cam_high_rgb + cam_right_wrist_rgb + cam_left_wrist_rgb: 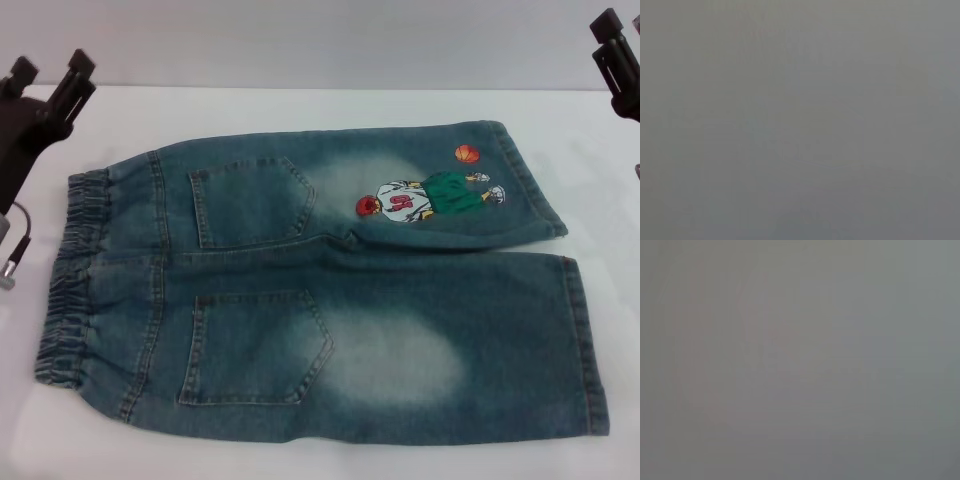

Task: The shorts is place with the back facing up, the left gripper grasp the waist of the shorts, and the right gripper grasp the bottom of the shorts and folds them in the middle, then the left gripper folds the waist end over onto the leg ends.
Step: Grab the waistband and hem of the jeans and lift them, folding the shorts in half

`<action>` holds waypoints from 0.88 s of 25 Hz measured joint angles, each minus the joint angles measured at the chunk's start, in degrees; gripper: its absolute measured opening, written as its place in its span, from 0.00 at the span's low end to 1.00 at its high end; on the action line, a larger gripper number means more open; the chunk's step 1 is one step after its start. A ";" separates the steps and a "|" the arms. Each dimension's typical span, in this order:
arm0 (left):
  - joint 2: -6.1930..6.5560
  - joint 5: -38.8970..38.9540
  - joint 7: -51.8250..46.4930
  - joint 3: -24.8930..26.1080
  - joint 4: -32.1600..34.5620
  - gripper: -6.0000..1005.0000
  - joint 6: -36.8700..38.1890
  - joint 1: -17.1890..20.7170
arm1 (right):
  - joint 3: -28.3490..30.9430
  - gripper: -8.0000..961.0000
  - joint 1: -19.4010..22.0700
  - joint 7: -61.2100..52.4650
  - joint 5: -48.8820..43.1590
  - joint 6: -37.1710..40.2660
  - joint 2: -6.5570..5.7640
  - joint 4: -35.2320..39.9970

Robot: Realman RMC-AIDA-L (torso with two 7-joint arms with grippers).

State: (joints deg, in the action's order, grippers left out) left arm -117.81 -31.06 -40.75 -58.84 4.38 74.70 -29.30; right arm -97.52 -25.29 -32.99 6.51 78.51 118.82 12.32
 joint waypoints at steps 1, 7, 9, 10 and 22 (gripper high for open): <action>0.09 -0.02 -1.91 -1.43 1.59 0.84 -0.89 0.40 | 0.01 0.59 0.01 0.00 0.00 -0.04 0.00 -0.10; 1.76 -2.82 -15.97 -9.76 13.48 0.84 -5.75 3.58 | 0.05 0.59 0.05 -0.04 0.00 -0.09 0.00 -0.57; 2.65 -5.28 -20.07 -10.11 14.87 0.84 -6.04 3.63 | 0.06 0.59 0.09 -0.05 0.00 -0.11 0.00 -0.87; 3.17 -6.82 -22.26 -10.14 15.29 0.84 -6.08 3.48 | 0.05 0.59 0.10 -0.05 0.00 -0.12 0.00 -1.05; 13.01 -35.95 -55.33 -8.76 28.26 0.84 1.23 2.26 | 0.05 0.59 0.07 -0.12 0.00 -0.13 0.00 -1.26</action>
State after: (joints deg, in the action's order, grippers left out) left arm -104.80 -67.00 -96.08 -67.60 32.64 75.93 -27.04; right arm -97.47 -25.23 -33.11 6.51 78.38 118.82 11.06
